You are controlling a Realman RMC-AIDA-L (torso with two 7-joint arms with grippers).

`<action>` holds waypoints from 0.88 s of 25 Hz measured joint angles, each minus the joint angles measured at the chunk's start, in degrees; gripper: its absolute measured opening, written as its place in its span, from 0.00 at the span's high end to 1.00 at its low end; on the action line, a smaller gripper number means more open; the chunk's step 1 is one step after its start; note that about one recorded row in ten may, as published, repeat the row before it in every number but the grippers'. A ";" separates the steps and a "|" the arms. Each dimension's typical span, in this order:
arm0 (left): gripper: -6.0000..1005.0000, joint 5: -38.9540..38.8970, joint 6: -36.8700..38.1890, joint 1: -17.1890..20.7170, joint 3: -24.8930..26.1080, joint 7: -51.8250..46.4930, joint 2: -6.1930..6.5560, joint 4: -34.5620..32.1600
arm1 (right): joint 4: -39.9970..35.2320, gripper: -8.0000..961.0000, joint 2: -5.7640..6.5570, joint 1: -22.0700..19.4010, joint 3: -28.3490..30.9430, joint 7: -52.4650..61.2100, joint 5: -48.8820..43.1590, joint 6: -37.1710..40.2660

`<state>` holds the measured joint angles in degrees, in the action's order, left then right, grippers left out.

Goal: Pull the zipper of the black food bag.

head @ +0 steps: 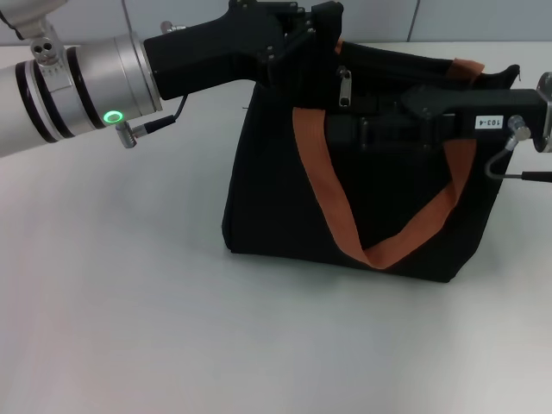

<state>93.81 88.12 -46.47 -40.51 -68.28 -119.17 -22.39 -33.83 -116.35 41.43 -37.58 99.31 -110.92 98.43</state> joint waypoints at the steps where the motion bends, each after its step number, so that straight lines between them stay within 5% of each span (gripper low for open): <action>1: 0.97 0.00 0.02 0.01 0.00 -0.02 0.00 0.00 | 0.00 0.20 -0.22 -0.12 0.06 -0.61 0.14 -0.09; 22: 0.97 -0.15 0.12 0.40 0.25 -0.07 0.00 0.07 | 1.19 0.22 -0.55 -1.50 0.32 -0.50 3.64 -1.62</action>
<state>93.66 88.24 -46.06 -40.26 -68.36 -119.18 -22.32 -32.64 -116.90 39.93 -37.26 98.81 -107.28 96.82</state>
